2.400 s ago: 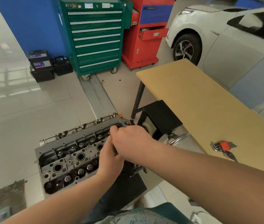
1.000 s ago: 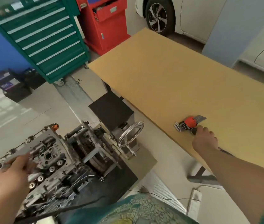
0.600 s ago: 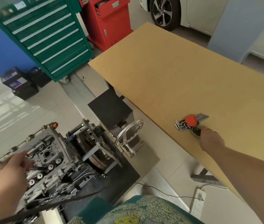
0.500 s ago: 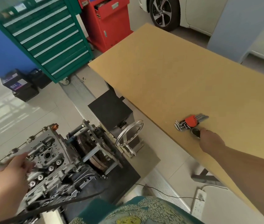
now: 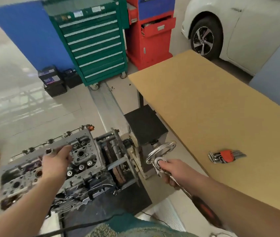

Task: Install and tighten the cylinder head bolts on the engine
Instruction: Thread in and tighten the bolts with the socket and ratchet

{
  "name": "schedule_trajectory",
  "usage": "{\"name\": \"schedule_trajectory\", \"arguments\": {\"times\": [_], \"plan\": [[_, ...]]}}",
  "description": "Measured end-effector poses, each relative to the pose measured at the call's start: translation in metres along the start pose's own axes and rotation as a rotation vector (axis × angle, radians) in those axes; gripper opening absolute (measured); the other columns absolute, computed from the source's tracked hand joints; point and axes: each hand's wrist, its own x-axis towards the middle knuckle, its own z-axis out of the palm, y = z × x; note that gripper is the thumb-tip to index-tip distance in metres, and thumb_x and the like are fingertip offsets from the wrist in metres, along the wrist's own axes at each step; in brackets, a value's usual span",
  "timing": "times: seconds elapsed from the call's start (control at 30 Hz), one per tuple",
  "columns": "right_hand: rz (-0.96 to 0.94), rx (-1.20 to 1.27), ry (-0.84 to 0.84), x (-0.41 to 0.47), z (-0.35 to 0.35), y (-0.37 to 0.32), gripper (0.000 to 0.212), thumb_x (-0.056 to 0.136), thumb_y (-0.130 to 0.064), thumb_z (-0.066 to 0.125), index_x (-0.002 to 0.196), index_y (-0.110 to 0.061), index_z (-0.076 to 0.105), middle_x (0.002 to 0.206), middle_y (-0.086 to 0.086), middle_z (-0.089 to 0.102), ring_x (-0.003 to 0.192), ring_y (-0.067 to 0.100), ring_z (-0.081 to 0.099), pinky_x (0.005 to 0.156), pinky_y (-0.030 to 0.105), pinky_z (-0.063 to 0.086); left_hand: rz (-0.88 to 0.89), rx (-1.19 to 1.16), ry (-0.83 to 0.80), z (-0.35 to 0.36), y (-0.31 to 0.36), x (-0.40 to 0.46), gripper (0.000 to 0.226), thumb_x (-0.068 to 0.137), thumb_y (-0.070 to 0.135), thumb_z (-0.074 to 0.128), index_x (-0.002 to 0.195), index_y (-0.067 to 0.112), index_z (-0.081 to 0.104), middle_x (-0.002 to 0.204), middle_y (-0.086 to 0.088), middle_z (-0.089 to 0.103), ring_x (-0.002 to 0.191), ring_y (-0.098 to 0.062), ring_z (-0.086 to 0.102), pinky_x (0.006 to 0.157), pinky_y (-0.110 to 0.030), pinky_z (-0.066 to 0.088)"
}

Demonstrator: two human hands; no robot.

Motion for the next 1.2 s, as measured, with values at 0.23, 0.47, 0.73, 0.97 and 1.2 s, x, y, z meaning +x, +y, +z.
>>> {"name": "schedule_trajectory", "arguments": {"times": [0.23,0.47,0.73,0.97,1.2], "plan": [[-0.187,0.016,-0.248,-0.017,0.129,-0.147,0.034,0.103,-0.048,0.054,0.106,-0.016,0.062,0.070,0.009,0.059,0.048,0.017,0.039,0.047,0.032,0.027,-0.067,0.049,-0.119,-0.009,0.006,-0.005,0.035,0.091,0.045,0.072,0.089,0.012,0.061,0.053,0.004,0.056,0.040,-0.010,0.041,0.047,-0.026,0.035],[-0.218,-0.166,-0.273,-0.018,0.208,-0.216,0.032,0.103,-0.049,0.055,0.113,-0.021,0.066,0.071,0.010,0.056,0.047,0.016,0.038,0.047,0.030,0.025,0.127,-0.001,-0.347,-0.018,0.007,0.001,0.031,0.090,0.019,0.062,0.063,0.007,0.054,0.059,-0.007,0.049,0.056,-0.017,0.037,0.055,-0.035,0.032],[-0.166,-0.383,-0.210,-0.005,0.226,-0.235,0.022,0.101,-0.049,0.060,0.106,-0.030,0.070,0.070,0.006,0.058,0.049,0.015,0.046,0.042,0.024,0.033,0.184,-0.076,-0.544,-0.019,-0.006,0.018,0.035,0.091,0.032,0.063,0.088,-0.002,0.071,0.086,-0.027,0.070,0.069,-0.026,0.057,0.070,-0.057,0.054],[-0.181,-0.785,-0.304,0.006,0.218,-0.273,0.019,0.094,-0.057,0.061,0.097,-0.040,0.070,0.081,-0.001,0.068,0.066,0.013,0.058,0.056,0.029,0.041,0.168,-0.035,-0.705,-0.015,-0.015,0.032,0.038,0.085,0.059,0.067,0.089,0.021,0.071,0.070,-0.002,0.067,0.057,-0.010,0.052,0.053,-0.031,0.046],[-0.163,-1.154,-0.370,0.022,0.227,-0.310,0.038,0.097,-0.056,0.059,0.092,-0.021,0.070,0.068,0.003,0.066,0.055,0.017,0.050,0.062,0.038,0.041,0.147,-0.039,-0.776,-0.017,-0.014,0.039,0.020,0.089,0.045,0.069,0.089,0.025,0.070,0.065,0.007,0.063,0.052,-0.006,0.051,0.048,-0.018,0.042]]}}
